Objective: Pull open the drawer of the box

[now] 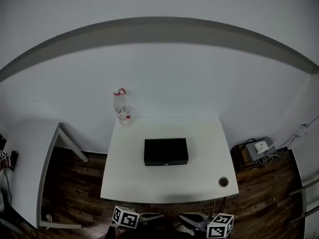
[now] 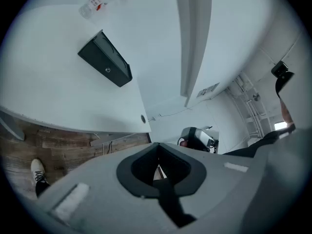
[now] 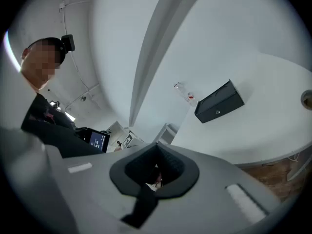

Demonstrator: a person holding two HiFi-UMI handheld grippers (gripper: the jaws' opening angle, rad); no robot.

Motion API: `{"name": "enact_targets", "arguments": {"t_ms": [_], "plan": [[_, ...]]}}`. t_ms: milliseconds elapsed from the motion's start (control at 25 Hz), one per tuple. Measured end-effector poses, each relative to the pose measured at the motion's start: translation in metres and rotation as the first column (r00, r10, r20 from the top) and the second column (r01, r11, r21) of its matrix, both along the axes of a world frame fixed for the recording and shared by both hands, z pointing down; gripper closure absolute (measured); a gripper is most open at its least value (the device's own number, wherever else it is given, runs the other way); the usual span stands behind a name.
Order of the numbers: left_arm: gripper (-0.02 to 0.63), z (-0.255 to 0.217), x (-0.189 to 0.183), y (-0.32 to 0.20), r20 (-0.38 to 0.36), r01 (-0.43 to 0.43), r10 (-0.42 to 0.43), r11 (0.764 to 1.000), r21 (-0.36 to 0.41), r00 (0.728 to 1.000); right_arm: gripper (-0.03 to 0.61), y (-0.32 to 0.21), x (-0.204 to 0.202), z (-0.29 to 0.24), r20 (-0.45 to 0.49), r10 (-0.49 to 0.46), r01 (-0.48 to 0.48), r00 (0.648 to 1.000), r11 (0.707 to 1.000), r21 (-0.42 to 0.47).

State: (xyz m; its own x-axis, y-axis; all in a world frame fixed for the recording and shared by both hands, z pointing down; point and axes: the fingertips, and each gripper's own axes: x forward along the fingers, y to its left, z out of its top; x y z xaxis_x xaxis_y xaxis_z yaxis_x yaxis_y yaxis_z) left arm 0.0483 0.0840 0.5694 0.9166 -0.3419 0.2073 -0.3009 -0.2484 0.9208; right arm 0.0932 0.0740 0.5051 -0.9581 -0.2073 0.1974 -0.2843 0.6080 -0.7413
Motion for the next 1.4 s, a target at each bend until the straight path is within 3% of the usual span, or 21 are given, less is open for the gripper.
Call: {"name": "enact_targets", "arguments": {"t_ms": [800,880,960,1000,1080,1120,1280,1400], "plan": [[0.609,0.001,-0.007,-0.009,-0.004,-0.014,0.014,1.000,-0.017,1.000,0.574,-0.014,-0.005,0.003,-0.008,0.026,-0.027,1.000,1.000,-0.014],[0.609,0.004,-0.016,-0.017,0.032,-0.017,0.017,1.000,-0.003,0.999,0.572,-0.023,-0.002,0.012,-0.046,0.068,-0.069,0.997,0.997,-0.028],[0.609,0.010,-0.036,-0.036,0.122,-0.021,0.016,0.999,0.039,0.992,0.565,-0.037,-0.005,0.026,-0.119,0.108,-0.110,0.987,0.994,-0.015],[0.609,0.012,-0.050,-0.051,0.185,-0.027,0.013,0.997,0.074,0.983,0.520,-0.048,-0.009,0.036,-0.172,0.129,-0.130,0.977,0.991,0.001],[0.609,0.012,-0.079,-0.091,0.340,-0.061,0.002,0.985,0.163,0.940,0.502,-0.077,-0.018,0.058,-0.303,0.178,-0.169,0.936,0.984,0.055],[0.609,0.011,-0.092,-0.113,0.423,-0.090,-0.007,0.974,0.209,0.906,0.498,-0.093,-0.022,0.070,-0.369,0.203,-0.182,0.907,0.979,0.090],[0.609,0.004,-0.125,-0.202,0.675,-0.243,-0.050,0.911,0.332,0.736,0.491,-0.156,-0.045,0.111,-0.542,0.278,-0.222,0.793,0.960,0.169],[0.609,0.009,-0.135,-0.255,0.798,-0.373,-0.060,0.862,0.344,0.599,0.470,-0.201,-0.058,0.133,-0.605,0.338,-0.286,0.721,0.940,0.184]]}}
